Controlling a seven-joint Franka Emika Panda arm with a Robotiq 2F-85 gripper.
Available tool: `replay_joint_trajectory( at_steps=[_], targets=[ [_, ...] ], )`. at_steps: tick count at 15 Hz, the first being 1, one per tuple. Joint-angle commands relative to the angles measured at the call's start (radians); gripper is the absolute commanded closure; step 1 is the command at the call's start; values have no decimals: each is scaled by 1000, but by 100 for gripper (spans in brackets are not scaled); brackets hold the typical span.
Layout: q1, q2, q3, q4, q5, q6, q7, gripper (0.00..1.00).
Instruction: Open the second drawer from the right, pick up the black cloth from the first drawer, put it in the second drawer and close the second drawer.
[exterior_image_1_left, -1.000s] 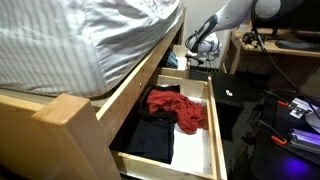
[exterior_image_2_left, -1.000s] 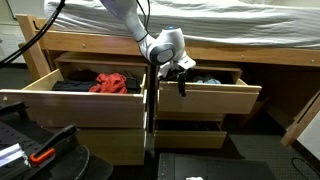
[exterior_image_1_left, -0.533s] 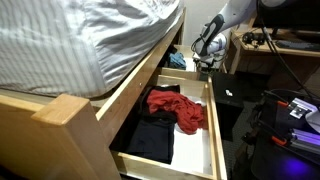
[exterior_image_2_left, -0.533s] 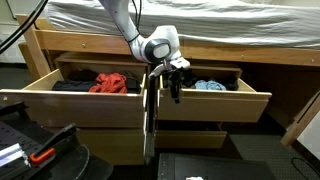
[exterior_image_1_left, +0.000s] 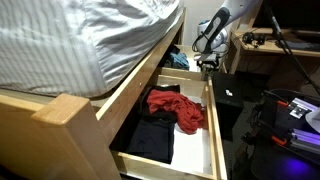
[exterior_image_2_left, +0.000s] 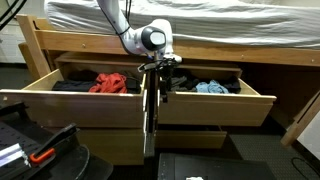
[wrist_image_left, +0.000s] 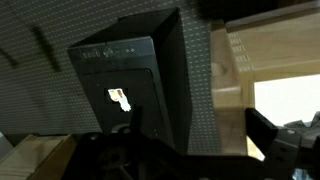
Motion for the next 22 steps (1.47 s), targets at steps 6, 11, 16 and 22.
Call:
replay_joint_trajectory(
  at_steps=[6,11,16,22],
  targets=[
    [-57,-80,73,-22,-105,-160,27,0],
    [-38,-98,60,-22,-126,-224,58,0],
    [5,-318,102,-120,-203,-358,43,0],
    [30,-427,155,-149,-363,-275,189,0]
  ],
)
